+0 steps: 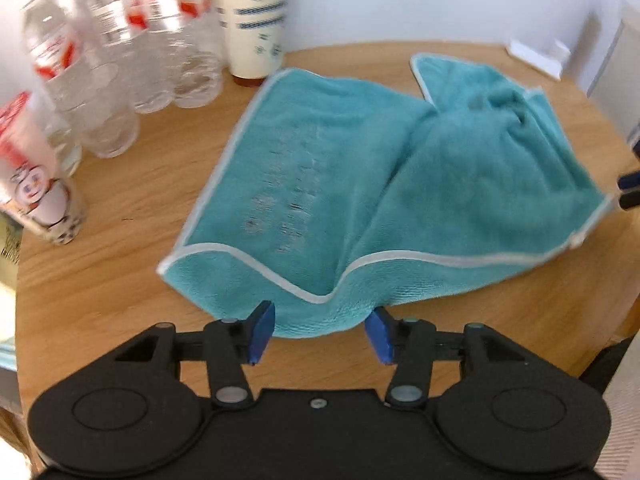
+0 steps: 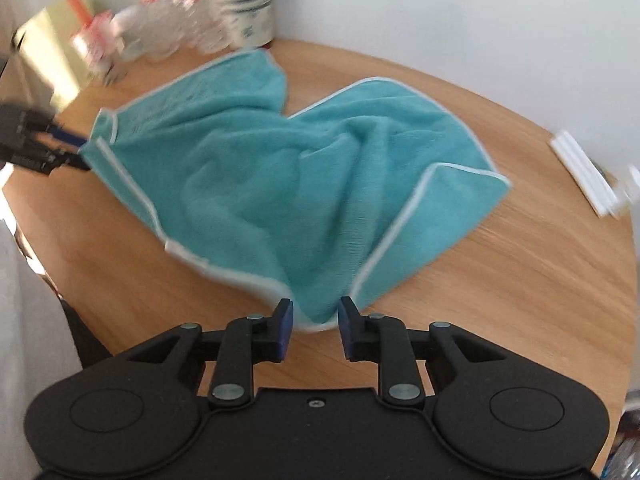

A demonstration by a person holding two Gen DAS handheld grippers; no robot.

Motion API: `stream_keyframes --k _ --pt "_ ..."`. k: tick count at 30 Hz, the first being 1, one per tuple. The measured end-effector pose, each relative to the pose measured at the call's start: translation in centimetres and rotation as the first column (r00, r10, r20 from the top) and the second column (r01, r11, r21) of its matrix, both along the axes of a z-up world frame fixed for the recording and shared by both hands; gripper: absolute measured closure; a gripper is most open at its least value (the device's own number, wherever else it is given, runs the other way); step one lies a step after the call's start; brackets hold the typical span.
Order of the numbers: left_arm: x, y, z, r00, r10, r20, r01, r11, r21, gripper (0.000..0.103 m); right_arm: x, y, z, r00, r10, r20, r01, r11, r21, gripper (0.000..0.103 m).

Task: Fold towel
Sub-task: 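Lower the towel onto the table and open both grippers, then grasp the towel's piped edge with the right gripper while the left gripper grasps another edge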

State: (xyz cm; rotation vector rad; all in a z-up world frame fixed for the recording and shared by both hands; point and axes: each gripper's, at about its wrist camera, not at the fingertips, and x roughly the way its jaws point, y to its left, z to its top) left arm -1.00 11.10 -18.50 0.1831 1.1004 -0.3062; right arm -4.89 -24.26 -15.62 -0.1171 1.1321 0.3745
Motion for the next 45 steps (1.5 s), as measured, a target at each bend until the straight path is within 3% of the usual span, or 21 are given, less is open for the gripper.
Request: stream_keyframes --k 4,6,8,11,13,16,19,26,29,32,35,38,40,42,45 --pt "2.1 1.1 0.1 0.992 0.121 -0.016 -0.122 0.992 -0.035 0.052 1.2 -2.4 0.9 0.99 -0.139 0.008 0.138 0.989 0.06 0.075" --pt "3.1 1.2 -0.2 0.984 0.176 -0.025 -0.177 0.984 -0.038 0.052 2.5 -2.6 0.8 0.98 -0.191 0.05 0.191 0.982 0.002 0.073" --pt "4.1 1.8 -0.1 0.974 0.219 -0.057 -0.224 0.97 -0.09 0.052 4.2 -2.8 0.5 0.961 -0.264 0.083 0.269 0.962 -0.055 0.073" --pt "4.3 2.6 0.6 0.969 0.226 -0.102 -0.239 0.959 -0.149 0.052 6.4 -3.4 0.1 0.94 -0.328 0.094 0.333 0.942 -0.033 0.071" --pt "3.0 2.7 1.4 0.974 0.212 -0.082 -0.221 0.968 -0.121 0.039 7.8 -3.4 -0.5 0.93 -0.353 0.108 0.359 0.932 -0.05 0.071" --pt "0.5 3.4 1.7 0.966 0.25 -0.062 -0.254 0.965 -0.069 0.038 10.2 -3.3 -1.7 0.914 -0.393 0.105 0.4 0.915 -0.056 0.07" --pt "-0.5 4.5 1.6 0.947 0.309 -0.086 -0.316 0.945 -0.089 0.038 12.2 -2.4 -3.2 0.903 -0.418 0.104 0.424 0.904 -0.049 0.062" --pt "3.1 3.7 0.5 0.899 0.437 -0.043 -0.439 0.897 -0.061 0.038 14.9 0.1 -5.5 0.913 -0.396 0.099 0.405 0.909 -0.098 0.062" --pt "4.8 2.6 -0.4 0.87 0.491 -0.04 -0.491 0.871 0.0 0.038 15.5 1.0 -6.1 0.921 -0.378 0.093 0.388 0.911 -0.141 0.062" --pt "6.1 1.9 -1.3 0.847 0.528 -0.06 -0.528 0.849 0.014 0.038 16.1 1.9 -6.8 0.929 -0.36 0.083 0.369 0.905 -0.212 0.068" --pt "6.6 1.4 -1.9 0.844 0.53 -0.084 -0.529 0.848 0.043 0.038 16.3 2.1 -7.0 0.931 -0.361 0.057 0.364 0.903 -0.229 0.092" --pt "6.3 1.4 -1.9 0.847 0.529 -0.057 -0.525 0.848 0.065 0.055 16.0 1.3 -6.4 0.912 -0.402 0.08 0.409 0.886 -0.218 0.095" --pt "6.1 1.6 -1.7 0.844 0.534 -0.052 -0.53 0.845 0.072 0.076 15.5 0.4 -5.7 0.896 -0.434 0.095 0.444 0.876 -0.189 0.095" --pt "6.1 2.1 -1.5 0.833 0.549 -0.06 -0.545 0.835 0.071 0.087 14.8 -1.0 -4.6 0.873 -0.476 0.101 0.487 0.862 -0.142 0.096" --pt "6.4 2.4 -1.4 0.827 0.559 -0.061 -0.556 0.828 0.07 0.092 13.7 -3.4 -2.7 0.829 -0.545 0.125 0.555 0.829 -0.072 0.096"
